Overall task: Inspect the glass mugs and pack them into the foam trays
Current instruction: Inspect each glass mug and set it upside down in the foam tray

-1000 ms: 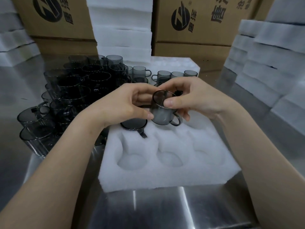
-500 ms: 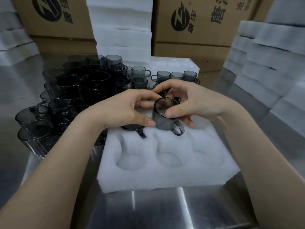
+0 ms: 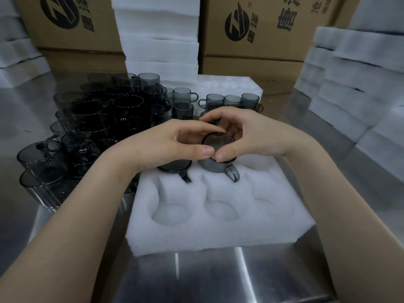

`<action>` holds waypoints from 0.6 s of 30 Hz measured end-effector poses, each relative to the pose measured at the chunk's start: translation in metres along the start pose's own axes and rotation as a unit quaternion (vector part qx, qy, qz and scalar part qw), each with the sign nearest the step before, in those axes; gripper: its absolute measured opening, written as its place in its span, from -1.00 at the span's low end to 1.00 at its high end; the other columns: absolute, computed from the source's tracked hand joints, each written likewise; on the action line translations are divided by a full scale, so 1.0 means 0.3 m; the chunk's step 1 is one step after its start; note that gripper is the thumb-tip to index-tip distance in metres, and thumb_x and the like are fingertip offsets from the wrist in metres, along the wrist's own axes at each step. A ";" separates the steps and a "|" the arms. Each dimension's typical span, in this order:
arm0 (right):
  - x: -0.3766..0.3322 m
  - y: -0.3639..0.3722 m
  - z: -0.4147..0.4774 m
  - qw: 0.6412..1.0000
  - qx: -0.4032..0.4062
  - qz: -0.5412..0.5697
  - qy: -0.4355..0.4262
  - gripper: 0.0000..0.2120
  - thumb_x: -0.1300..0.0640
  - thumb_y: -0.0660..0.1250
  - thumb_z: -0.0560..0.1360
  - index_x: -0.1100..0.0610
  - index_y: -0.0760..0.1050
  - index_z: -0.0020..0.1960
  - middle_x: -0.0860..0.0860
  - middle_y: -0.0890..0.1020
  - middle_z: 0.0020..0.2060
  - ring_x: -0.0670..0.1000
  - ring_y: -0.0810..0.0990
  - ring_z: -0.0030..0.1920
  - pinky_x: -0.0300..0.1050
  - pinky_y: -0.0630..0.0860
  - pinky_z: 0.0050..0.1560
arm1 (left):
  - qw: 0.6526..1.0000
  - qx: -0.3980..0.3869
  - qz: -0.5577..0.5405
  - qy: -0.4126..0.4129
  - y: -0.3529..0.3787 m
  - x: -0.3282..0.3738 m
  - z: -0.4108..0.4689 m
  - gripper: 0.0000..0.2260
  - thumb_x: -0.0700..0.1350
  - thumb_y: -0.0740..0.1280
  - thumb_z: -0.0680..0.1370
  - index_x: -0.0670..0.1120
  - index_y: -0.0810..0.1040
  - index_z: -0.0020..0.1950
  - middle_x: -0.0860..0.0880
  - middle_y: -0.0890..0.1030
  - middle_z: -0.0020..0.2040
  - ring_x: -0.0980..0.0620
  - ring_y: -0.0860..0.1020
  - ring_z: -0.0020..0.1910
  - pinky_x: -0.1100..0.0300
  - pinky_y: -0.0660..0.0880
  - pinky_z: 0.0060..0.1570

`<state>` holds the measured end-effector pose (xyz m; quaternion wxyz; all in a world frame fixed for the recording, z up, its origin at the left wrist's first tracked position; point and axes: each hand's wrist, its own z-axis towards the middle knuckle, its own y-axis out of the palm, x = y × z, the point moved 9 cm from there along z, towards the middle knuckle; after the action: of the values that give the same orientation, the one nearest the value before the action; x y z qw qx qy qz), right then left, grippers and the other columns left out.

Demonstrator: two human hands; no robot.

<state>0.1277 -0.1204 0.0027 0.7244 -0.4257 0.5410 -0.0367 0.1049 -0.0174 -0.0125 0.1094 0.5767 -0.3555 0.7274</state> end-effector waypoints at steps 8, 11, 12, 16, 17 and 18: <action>0.030 0.005 0.013 1.000 0.003 -0.001 0.005 -0.46 -0.30 0.49 0.14 -0.23 0.53 0.09 0.04 0.61 -0.12 -0.10 0.56 -0.15 -0.08 0.55 -0.02 | 1.000 0.007 0.017 0.009 0.002 0.004 0.004 -0.63 -0.06 0.32 0.48 -0.01 0.54 0.29 0.10 0.65 0.18 0.19 0.57 0.21 0.40 0.45 0.13; 0.042 0.000 0.026 1.000 0.022 0.022 -0.003 -0.47 -0.27 0.50 0.18 -0.12 0.57 0.11 0.08 0.58 -0.16 -0.08 0.54 -0.16 -0.08 0.50 -0.06 | 0.999 0.027 0.035 0.024 -0.008 0.017 0.002 -0.59 -0.06 0.30 0.50 0.01 0.48 0.35 0.08 0.62 0.23 0.17 0.57 0.21 0.35 0.45 0.19; 0.042 -0.002 0.030 0.999 0.029 0.027 -0.006 -0.47 -0.26 0.50 0.19 -0.09 0.58 0.10 0.08 0.56 -0.18 -0.07 0.52 -0.17 -0.06 0.47 -0.08 | 0.998 0.033 0.042 0.030 -0.011 0.023 0.002 -0.59 -0.07 0.29 0.51 0.02 0.46 0.37 0.08 0.61 0.24 0.14 0.57 0.22 0.32 0.45 0.23; 0.038 -0.015 0.035 0.998 0.056 0.029 -0.013 -0.57 -0.28 0.47 0.24 -0.10 0.61 0.01 0.23 0.61 -0.15 -0.01 0.50 -0.17 0.00 0.43 -0.11 | 0.998 0.046 0.034 0.040 -0.010 0.028 0.001 -0.66 -0.07 0.25 0.53 0.01 0.52 0.30 0.14 0.61 0.23 0.23 0.53 0.24 0.40 0.42 0.17; 0.040 -0.020 0.036 0.998 0.063 0.024 -0.012 -0.60 -0.27 0.47 0.26 -0.09 0.62 0.01 0.21 0.60 -0.19 -0.03 0.48 -0.20 -0.05 0.41 -0.15 | 0.997 0.047 0.039 0.040 -0.008 0.028 0.002 -0.68 -0.06 0.24 0.53 0.03 0.53 0.28 0.18 0.61 0.21 0.25 0.52 0.24 0.43 0.41 0.17; 0.043 -0.022 0.036 0.998 0.066 0.020 -0.009 -0.63 -0.25 0.48 0.30 -0.08 0.62 0.01 0.16 0.58 -0.24 -0.05 0.46 -0.23 -0.09 0.38 -0.17 | 0.997 0.048 0.048 0.039 -0.007 0.026 0.004 -0.70 -0.06 0.22 0.55 0.05 0.54 0.27 0.21 0.61 0.20 0.27 0.52 0.24 0.44 0.40 0.18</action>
<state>0.1446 -0.1249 -0.0022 0.7563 -0.3660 0.5396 -0.0545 0.1045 -0.0185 -0.0044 0.0607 0.5348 -0.3432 0.7697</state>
